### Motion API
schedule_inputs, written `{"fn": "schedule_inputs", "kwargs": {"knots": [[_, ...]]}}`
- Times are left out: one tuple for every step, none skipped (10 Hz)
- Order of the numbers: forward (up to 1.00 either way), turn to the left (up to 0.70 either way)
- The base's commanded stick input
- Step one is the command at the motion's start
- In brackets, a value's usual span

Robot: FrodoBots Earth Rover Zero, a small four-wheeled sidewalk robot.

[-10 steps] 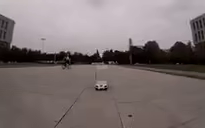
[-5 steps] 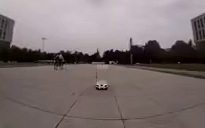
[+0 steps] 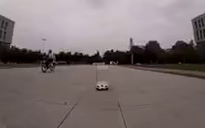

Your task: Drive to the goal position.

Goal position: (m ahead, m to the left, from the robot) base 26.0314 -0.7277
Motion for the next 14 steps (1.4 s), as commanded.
{"fn": "schedule_inputs", "kwargs": {"knots": [[1.0,0.0],[1.0,0.0],[1.0,0.0],[1.0,0.0],[1.0,0.0],[1.0,0.0],[1.0,0.0],[1.0,0.0],[1.0,0.0],[1.0,0.0],[1.0,0.0],[1.0,0.0],[1.0,0.0],[1.0,0.0]]}}
